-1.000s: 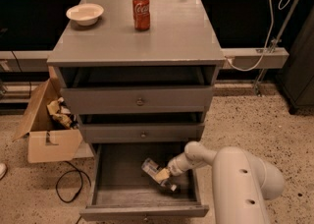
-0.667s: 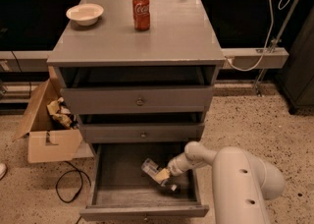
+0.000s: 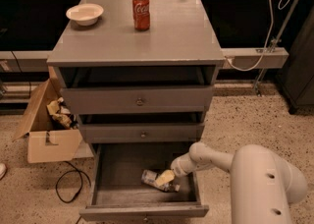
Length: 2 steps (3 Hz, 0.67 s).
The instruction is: Place blue plastic bottle into bottom drawer
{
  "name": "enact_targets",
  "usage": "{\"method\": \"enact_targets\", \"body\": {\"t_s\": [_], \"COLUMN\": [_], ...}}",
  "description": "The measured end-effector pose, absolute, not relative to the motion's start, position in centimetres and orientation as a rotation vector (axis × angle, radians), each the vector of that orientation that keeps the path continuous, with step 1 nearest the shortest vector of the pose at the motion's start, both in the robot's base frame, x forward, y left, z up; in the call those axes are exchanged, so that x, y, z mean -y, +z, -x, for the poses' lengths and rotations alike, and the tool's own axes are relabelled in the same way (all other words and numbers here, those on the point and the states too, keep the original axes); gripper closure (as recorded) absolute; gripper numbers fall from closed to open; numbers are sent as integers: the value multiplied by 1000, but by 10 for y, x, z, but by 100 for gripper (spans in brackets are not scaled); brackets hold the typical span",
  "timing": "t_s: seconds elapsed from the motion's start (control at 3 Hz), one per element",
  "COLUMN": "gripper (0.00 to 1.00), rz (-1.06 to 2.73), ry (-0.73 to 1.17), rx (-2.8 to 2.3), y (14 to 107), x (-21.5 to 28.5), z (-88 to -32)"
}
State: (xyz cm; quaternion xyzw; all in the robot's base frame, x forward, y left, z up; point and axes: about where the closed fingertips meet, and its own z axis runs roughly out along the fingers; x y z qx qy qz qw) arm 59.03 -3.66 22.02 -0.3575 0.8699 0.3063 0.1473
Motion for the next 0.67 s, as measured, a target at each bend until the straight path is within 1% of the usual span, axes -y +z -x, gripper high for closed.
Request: {"method": "enact_targets", "body": {"t_s": [0.33, 0.67], "gripper": [0, 0], "rz": [1051, 1002], "ry": [836, 875], "rx": [-2422, -2315], "y": [256, 289], "x": [49, 79], "z": [-578, -563]}}
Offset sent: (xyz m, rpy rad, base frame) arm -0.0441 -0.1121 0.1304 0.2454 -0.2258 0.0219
